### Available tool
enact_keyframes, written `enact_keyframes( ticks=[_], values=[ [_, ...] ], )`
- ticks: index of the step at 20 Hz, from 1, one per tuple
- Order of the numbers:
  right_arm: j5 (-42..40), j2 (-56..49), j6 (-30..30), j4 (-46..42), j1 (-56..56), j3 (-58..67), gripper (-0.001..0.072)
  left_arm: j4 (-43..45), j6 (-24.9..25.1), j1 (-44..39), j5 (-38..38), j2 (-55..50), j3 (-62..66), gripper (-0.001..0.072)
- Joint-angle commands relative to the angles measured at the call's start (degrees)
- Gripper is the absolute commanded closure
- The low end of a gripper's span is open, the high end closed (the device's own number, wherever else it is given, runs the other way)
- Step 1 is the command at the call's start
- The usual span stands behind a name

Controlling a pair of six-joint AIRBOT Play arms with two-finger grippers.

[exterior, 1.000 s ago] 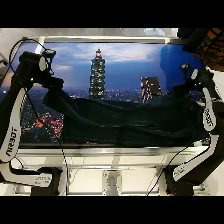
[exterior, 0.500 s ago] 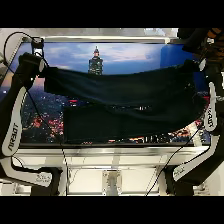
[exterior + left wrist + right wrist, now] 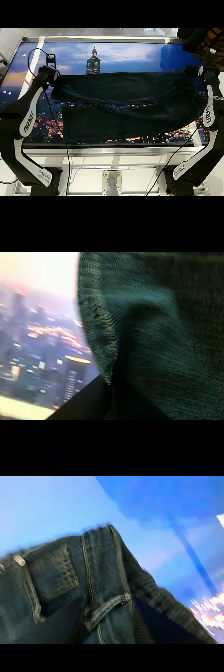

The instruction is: Fold the clothes and pants, and hang the long-sleeved shirts on hangers.

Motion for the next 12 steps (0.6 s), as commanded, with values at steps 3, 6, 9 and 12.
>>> enact_keyframes(
  ticks=[3, 6, 9, 12],
  values=[
    [14.7, -0.3, -9.0, -0.8, -0.3, 7.6, 0.0368, 0.5, 0.0, 0.6, -3.1, 2.4, 0.3, 0.0269],
    [24.8, 0.1, -12.7, -0.7, -0.3, 14.4, 0.0368, 0.3, 1.7, 1.6, -10.7, 6.6, 0.3, 0.0269],
    [28.8, 3.5, -13.8, -1.0, -1.1, 11.9, 0.037, -4.5, 12.4, 2.7, -24.0, 9.6, 0.2, 0.0268],
    [29.1, 8.8, -13.9, -1.1, -2.0, 5.5, 0.037, -16.5, 19.0, 4.3, -28.7, 14.2, -1.2, 0.0268]
  ],
)
